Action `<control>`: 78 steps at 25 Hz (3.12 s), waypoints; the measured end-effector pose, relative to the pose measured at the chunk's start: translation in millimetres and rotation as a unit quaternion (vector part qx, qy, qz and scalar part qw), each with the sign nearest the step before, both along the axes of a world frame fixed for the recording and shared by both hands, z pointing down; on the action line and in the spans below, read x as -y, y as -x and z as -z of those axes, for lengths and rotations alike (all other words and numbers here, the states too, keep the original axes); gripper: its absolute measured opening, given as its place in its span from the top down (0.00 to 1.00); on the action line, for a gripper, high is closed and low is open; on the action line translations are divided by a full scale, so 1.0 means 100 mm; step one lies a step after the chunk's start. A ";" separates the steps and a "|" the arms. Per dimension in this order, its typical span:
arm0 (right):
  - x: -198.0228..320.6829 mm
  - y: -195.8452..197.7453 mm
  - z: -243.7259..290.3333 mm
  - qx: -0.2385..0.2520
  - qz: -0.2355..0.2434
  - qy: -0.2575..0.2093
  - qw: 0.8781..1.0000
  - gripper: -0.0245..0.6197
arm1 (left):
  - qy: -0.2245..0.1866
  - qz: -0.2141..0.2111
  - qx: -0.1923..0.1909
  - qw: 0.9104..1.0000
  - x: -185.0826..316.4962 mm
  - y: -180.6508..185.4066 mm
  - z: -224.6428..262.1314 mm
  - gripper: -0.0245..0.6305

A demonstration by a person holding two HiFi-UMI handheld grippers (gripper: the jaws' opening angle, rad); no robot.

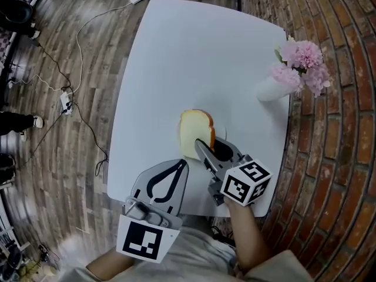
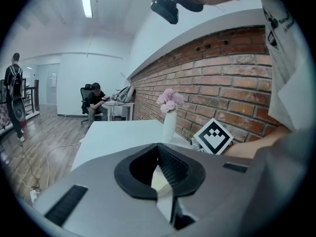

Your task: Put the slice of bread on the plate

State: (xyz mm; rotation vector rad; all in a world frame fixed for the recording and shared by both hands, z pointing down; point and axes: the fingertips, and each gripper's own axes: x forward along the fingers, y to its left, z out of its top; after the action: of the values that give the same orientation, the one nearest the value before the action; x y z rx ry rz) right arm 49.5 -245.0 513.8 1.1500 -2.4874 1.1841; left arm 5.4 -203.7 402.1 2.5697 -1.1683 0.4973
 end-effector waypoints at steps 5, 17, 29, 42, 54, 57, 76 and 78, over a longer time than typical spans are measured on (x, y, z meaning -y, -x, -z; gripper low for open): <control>0.05 -0.13 -0.16 -0.084 -0.003 0.000 0.996 0.75 | -0.001 0.003 0.003 1.000 0.03 0.04 0.00 0.95; 0.13 -0.27 -0.27 -0.171 -0.031 -0.015 0.985 0.63 | 0.003 0.009 0.000 1.000 0.02 0.10 -0.01 0.95; 0.21 -0.45 -0.26 -0.199 -0.074 -0.040 0.976 0.56 | 0.013 0.006 -0.005 1.000 0.04 0.02 -0.10 0.95; 0.28 -0.39 -0.02 -0.181 -0.080 -0.074 0.977 0.58 | 0.026 -0.012 0.001 1.000 0.20 -0.17 -0.34 0.95; 0.26 -0.37 0.69 -0.183 -0.098 -0.162 0.965 0.87 | -0.009 -0.010 -0.011 1.000 0.40 -0.29 -0.11 0.95; 0.20 -0.36 0.97 -0.190 -0.103 -0.196 0.957 0.88 | -0.023 -0.001 -0.021 1.000 0.39 -0.28 0.06 0.95; -0.83 -0.24 2.73 -0.201 -0.139 -0.366 0.898 0.95 | -0.153 0.001 -0.065 0.986 -0.34 -0.29 1.45 0.95; -0.94 -0.23 2.85 -0.199 -0.143 -0.375 0.894 0.95 | -0.165 0.005 -0.066 0.984 -0.43 -0.27 1.56 0.95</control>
State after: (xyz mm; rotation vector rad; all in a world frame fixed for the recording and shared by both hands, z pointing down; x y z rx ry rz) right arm 72.1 -150.9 228.4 1.7514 -2.5221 -0.0704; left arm 32.3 -160.7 246.1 2.8164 -1.3089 0.1341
